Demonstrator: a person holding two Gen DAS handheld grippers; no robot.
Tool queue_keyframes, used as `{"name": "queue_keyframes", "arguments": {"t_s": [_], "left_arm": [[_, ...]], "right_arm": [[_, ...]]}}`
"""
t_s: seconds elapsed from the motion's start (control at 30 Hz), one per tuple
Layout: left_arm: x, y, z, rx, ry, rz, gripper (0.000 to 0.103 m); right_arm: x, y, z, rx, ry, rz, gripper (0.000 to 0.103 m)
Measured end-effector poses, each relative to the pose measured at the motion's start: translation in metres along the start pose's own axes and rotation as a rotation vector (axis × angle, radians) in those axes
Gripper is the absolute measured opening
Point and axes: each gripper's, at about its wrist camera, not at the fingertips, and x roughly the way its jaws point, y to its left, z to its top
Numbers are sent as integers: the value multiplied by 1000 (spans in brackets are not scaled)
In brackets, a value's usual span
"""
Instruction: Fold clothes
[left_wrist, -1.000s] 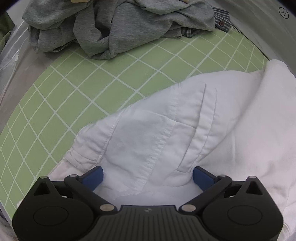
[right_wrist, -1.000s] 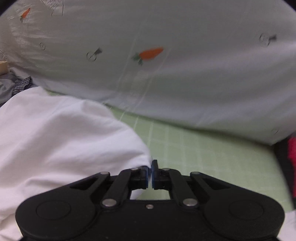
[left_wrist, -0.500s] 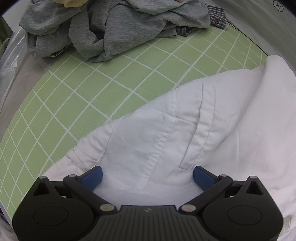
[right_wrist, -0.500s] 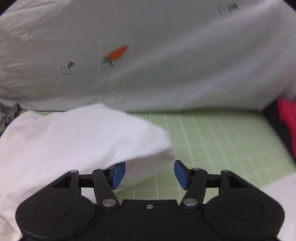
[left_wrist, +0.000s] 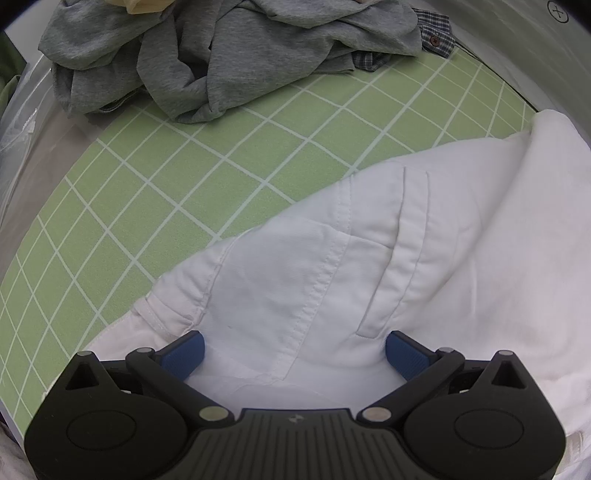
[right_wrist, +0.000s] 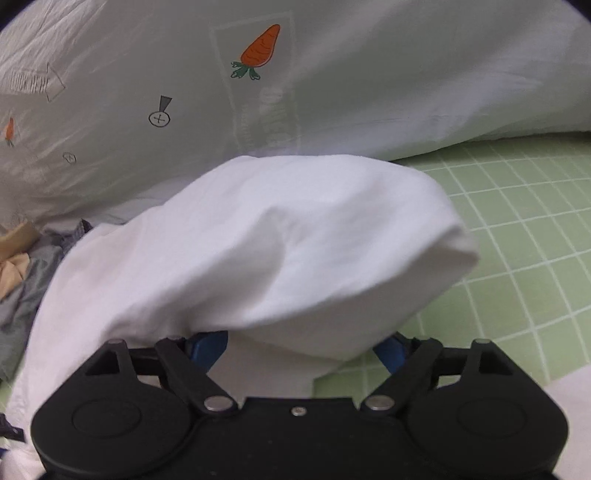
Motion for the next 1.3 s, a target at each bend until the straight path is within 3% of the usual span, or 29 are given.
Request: {"name": "queue_keyframes", "arguments": {"t_s": [0.07, 0.1, 0.13, 0.2, 0.23, 0.33, 0.4, 0.5, 0.6, 0.67, 0.73, 0.83, 0.87, 0.9, 1.0, 1.03, 1.07, 1.13, 1.3], "left_arm": [[0, 0, 1, 0, 3, 0, 103], [1, 1, 1, 0, 4, 0, 103], [1, 1, 2, 0, 5, -1, 103], [1, 1, 2, -1, 8, -1, 103], [1, 1, 3, -1, 9, -2, 103], [2, 1, 4, -1, 9, -3, 103], [2, 2, 4, 3, 8, -4, 103], [3, 2, 4, 6, 4, -6, 103], [4, 3, 2, 6, 1, -6, 103], [4, 3, 1, 4, -1, -5, 103], [4, 2, 0, 4, -2, -5, 103], [4, 1, -1, 4, -7, -5, 103], [4, 1, -2, 3, -10, -4, 103], [4, 1, -3, 3, -10, -4, 103], [1, 5, -5, 5, -4, -5, 103], [1, 5, -5, 6, 0, -5, 103], [0, 6, -5, 6, 3, -5, 103], [0, 6, -5, 4, 6, -4, 103], [3, 4, -1, 3, 22, -4, 103]], "right_arm": [[8, 3, 7, 6, 10, 34, 87], [12, 4, 10, 2, 17, 52, 75], [14, 7, 13, -24, 34, 72, 44], [16, 18, 16, -112, 66, 51, 18], [12, 26, 19, -180, 59, 37, 10], [-6, 53, 34, -412, -22, -58, 7], [-26, 76, 51, -588, -152, -174, 5], [-63, 99, 83, -739, -416, -421, 4], [-99, 100, 122, -713, -632, -617, 5], [-113, 91, 130, -671, -619, -563, 6], [-111, 80, 115, -648, -570, -569, 6], [-87, 60, 58, -700, -333, -624, 7], [-79, 51, 39, -670, -229, -604, 7], [-73, 37, 19, -596, -117, -563, 7], [-73, 3, -13, -327, 67, -429, 12], [-75, -8, -21, -238, 109, -387, 19], [-85, -16, -20, -154, 81, -360, 25], [-108, -29, -12, -20, -19, -319, 50], [-140, -58, 13, 178, -248, -247, 74]]}}
